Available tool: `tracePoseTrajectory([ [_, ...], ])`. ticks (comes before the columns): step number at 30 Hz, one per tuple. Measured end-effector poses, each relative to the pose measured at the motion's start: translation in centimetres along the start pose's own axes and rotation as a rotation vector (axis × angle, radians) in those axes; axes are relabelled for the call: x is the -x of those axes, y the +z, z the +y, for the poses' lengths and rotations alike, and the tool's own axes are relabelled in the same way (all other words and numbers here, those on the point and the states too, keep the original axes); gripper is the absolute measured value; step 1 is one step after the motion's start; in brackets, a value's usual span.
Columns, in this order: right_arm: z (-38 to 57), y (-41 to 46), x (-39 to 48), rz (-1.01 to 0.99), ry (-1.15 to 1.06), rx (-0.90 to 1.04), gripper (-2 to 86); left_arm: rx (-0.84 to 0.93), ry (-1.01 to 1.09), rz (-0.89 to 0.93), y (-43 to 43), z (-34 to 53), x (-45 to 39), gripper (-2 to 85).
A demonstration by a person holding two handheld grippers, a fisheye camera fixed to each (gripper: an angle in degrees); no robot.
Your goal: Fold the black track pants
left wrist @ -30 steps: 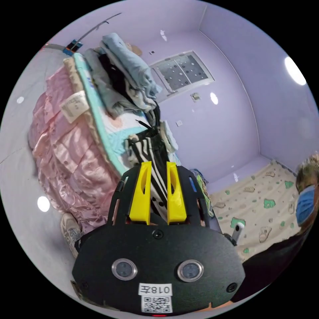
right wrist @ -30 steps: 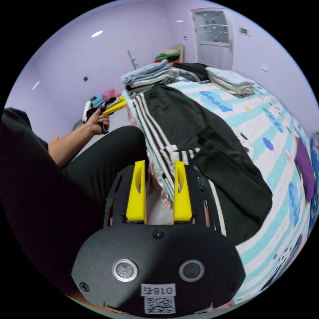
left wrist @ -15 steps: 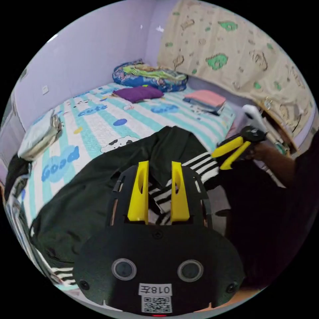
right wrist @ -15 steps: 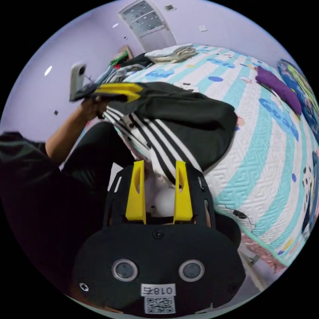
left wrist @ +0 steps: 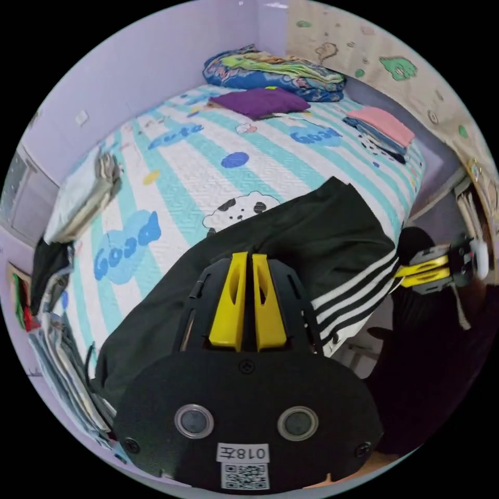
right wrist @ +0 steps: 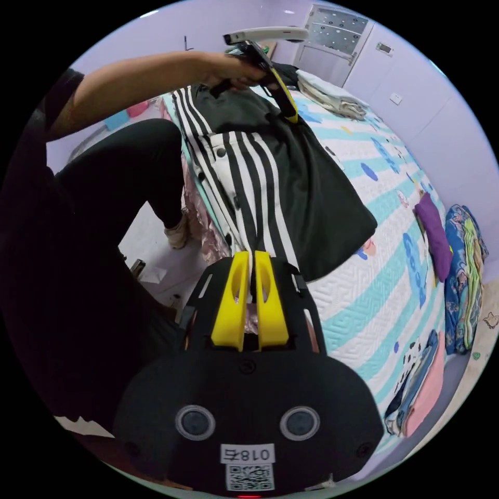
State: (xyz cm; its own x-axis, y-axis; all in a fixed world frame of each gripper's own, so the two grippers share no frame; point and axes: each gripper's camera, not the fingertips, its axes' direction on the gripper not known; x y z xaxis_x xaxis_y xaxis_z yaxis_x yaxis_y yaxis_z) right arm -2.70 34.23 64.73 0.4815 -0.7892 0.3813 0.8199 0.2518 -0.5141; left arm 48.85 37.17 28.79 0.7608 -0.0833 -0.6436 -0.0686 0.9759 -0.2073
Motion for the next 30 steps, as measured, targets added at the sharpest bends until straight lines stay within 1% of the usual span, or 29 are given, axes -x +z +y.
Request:
tracePoseTrajectory([
  [2, -0.3, 1.1, -0.6, -0.041, -0.005, 0.035, 5.9, 0.064, -0.089, 0.077, 3.2, -1.4, 2.8, 3.6],
  [3, -0.5, 1.4, -0.7, -0.05, -0.008, 0.056, 6.8, 0.085, -0.157, 0.143, 5.0, -1.8, 4.2, 5.3],
  [4, -0.6, 1.6, -1.0, -0.079, -0.015, 0.087, 8.6, 0.055, -0.223, 0.236, 5.4, -1.8, 5.3, 6.9],
  [5, -0.5, 1.0, -1.7, -0.126, 0.001, 0.065, 9.4, 0.024, -0.248, 0.274, 5.1, -1.6, 5.7, 7.7],
  [6, -0.3, 0.4, -2.3, -0.156, 0.018, 0.036, 9.8, -0.036, -0.274, 0.321, 4.0, -0.9, 6.0, 9.4],
  [7, 0.3, -1.0, -3.7, -0.213, 0.067, -0.049, 9.7, -0.091, -0.284, 0.344, 2.3, 0.2, 6.0, 10.4],
  [8, 1.1, -2.4, -5.7, -0.248, 0.134, -0.143, 9.5, -0.118, -0.284, 0.349, 1.4, 0.9, 5.8, 10.9],
  [9, 1.5, -3.0, -6.7, -0.253, 0.168, -0.186, 9.4, -0.164, -0.269, 0.338, -0.6, 2.3, 5.0, 11.0],
  [11, 2.6, -4.7, -11.2, -0.196, 0.297, -0.311, 8.4, -0.219, -0.214, 0.273, -3.5, 4.5, 2.5, 10.2],
  [12, 2.6, -4.8, -12.3, -0.172, 0.319, -0.323, 8.3, -0.237, -0.152, 0.248, -4.6, 5.5, -0.1, 9.1],
  [14, 1.6, -4.2, -16.2, -0.085, 0.352, -0.31, 8.0, -0.196, -0.032, 0.236, -4.5, 5.7, -4.5, 7.6],
  [16, 0.1, -3.1, -18.6, -0.073, 0.34, -0.27, 8.2, -0.113, 0.107, 0.165, -2.2, 5.0, -9.9, 6.5],
  [19, -2.3, -1.0, -21.4, -0.094, 0.307, -0.182, 8.5, -0.021, 0.198, 0.049, 1.4, 3.8, -13.3, 6.2],
  [20, -2.9, -0.1, -22.4, -0.118, 0.3, -0.147, 8.2, 0.004, 0.205, 0.048, 2.1, 3.5, -13.4, 6.2],
  [22, -3.5, 1.2, -23.6, -0.16, 0.279, -0.081, 5.2, 0.138, 0.201, 0.041, 5.2, 3.0, -13.1, 5.5],
  [25, -4.0, 1.0, -25.1, -0.184, 0.26, -0.074, 1.9, 0.17, 0.168, 0.085, 5.8, 3.1, -11.8, 4.8],
  [28, -4.4, 0.2, -26.9, -0.172, 0.284, -0.094, 1.4, 0.22, 0.13, 0.145, 6.3, 3.5, -10.4, 4.4],
  [30, -4.8, 1.4, -27.7, -0.19, 0.308, -0.043, 1.8, 0.228, 0.1, 0.173, 6.7, 3.7, -9.7, 4.3],
])
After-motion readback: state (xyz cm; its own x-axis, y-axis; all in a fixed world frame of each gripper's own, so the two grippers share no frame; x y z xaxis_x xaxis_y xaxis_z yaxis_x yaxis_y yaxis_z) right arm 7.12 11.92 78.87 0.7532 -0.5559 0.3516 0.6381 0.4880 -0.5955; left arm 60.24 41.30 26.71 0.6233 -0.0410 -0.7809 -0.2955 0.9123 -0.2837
